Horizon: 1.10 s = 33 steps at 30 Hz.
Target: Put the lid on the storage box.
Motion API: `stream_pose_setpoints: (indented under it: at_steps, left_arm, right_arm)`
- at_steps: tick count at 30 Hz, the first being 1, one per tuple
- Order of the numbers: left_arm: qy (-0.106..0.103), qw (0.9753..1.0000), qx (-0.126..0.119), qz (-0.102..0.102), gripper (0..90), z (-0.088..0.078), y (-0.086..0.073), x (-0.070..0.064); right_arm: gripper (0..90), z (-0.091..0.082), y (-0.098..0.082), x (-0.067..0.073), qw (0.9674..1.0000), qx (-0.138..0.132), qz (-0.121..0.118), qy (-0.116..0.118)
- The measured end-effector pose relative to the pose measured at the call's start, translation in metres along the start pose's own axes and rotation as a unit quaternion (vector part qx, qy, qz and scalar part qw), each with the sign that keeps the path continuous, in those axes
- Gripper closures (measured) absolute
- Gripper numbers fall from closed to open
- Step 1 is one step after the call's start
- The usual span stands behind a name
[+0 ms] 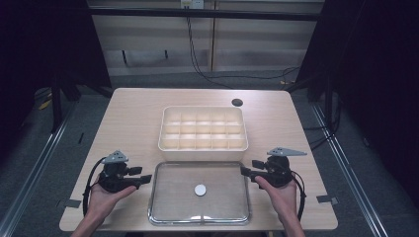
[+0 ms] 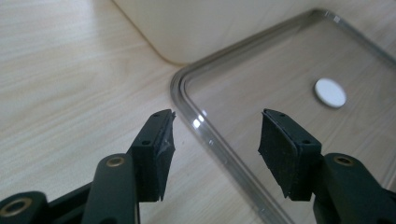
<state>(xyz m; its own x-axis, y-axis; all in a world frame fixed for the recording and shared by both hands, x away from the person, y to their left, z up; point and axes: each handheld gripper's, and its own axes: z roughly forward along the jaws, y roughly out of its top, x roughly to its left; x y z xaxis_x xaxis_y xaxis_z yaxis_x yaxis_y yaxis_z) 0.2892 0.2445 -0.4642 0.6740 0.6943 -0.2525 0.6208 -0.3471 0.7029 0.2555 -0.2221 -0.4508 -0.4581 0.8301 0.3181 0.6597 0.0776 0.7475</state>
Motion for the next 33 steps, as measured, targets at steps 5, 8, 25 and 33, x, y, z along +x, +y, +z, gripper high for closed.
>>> stream_pose_setpoints:
  at_steps: [5,8,25,33]
  left_arm:
    - [-0.001,0.9999,0.004,-0.012,45.1,0.004,-0.003,0.003]
    - [0.003,0.9999,0.004,-0.011,46.3,0.008,-0.002,0.002]
    - [-0.011,0.9987,0.049,0.007,52.2,0.024,-0.015,-0.002]
    - [-0.016,0.9982,0.056,0.014,53.2,0.029,-0.015,-0.007]
  right_arm:
    - [42.9,0.007,-0.007,-0.004,0.9998,0.018,0.005,0.002]
    - [45.9,0.012,-0.011,-0.010,0.9995,0.029,0.009,-0.001]
    - [51.2,0.032,-0.024,-0.018,0.9966,0.070,0.010,-0.041]
    - [52.4,0.037,-0.026,-0.015,0.9958,0.077,0.002,-0.050]
